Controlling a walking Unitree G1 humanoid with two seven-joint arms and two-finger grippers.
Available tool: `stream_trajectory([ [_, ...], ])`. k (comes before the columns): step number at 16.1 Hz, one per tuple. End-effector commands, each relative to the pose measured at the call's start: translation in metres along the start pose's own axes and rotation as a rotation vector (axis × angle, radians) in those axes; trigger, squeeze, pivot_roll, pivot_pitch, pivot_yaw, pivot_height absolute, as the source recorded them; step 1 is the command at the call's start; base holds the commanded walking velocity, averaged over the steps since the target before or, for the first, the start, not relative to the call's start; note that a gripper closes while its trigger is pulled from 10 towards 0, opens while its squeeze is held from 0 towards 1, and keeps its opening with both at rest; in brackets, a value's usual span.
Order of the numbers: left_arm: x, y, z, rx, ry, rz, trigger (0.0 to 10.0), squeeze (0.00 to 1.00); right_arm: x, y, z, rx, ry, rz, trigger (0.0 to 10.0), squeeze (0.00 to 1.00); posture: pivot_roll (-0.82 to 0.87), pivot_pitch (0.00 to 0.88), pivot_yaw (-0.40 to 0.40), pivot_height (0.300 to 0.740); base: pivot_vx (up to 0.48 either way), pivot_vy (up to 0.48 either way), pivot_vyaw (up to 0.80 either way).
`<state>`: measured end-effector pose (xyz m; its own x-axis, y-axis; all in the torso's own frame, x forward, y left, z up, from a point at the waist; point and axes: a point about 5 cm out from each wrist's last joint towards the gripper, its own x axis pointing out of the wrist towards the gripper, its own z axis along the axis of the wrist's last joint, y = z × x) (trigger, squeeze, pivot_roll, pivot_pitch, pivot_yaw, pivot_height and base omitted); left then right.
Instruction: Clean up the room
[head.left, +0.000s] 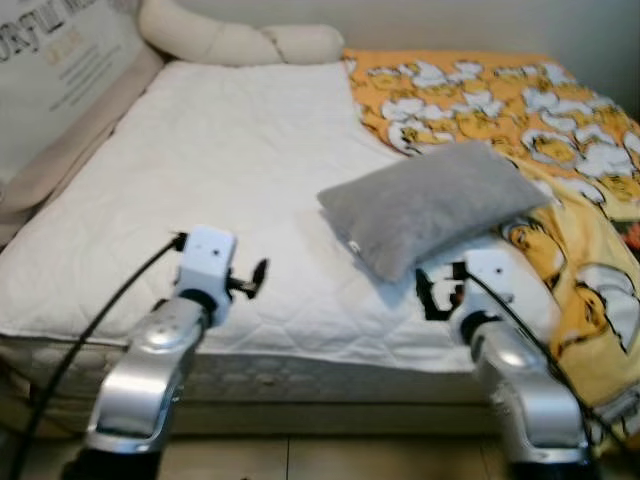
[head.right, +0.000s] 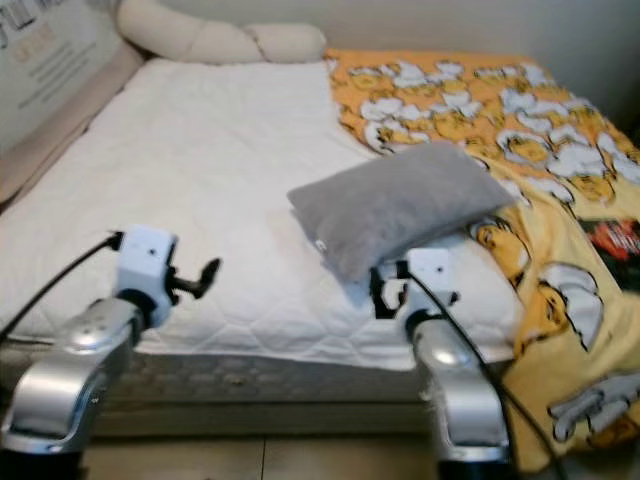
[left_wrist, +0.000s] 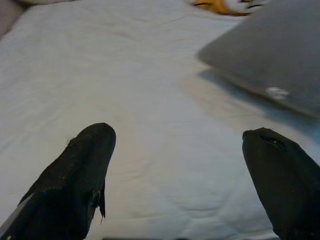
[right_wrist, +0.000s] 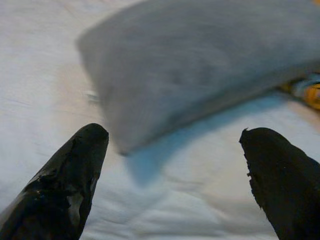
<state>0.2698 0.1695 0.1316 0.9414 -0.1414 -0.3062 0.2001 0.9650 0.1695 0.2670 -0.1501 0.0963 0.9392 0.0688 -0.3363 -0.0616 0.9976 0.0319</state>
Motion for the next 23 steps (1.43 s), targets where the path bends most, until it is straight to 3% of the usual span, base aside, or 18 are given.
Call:
stream_trajectory([
  [1, 0.0003, -0.0011, 0.0021, -0.003, -0.007, -0.003, 10.0, 0.0, 0.0017, 0.0005, 0.0009, -0.011, -0.001, 0.008, 10.0, 0.0, -0.11, 0.0, -0.011, 0.74, 0.262, 0.0, 0.0],
  [7, 0.0005, -0.0014, 0.0025, -0.001, -0.012, -0.007, 10.0, 0.0, 0.0066, -0.0012, -0.0042, -0.013, 0.007, 0.013, 10.0, 0.0, -0.1, 0.0, -0.014, 0.74, 0.261, 0.0, 0.0],
  [23, 0.0018, -0.0053, 0.0049, 0.014, -0.025, -0.018, 10.0, 0.0, -0.0005, 0.0046, 0.0008, -0.018, -0.005, 0.029, 10.0, 0.0, -0.09, 0.0, -0.023, 0.74, 0.27, 0.0, -0.07],
])
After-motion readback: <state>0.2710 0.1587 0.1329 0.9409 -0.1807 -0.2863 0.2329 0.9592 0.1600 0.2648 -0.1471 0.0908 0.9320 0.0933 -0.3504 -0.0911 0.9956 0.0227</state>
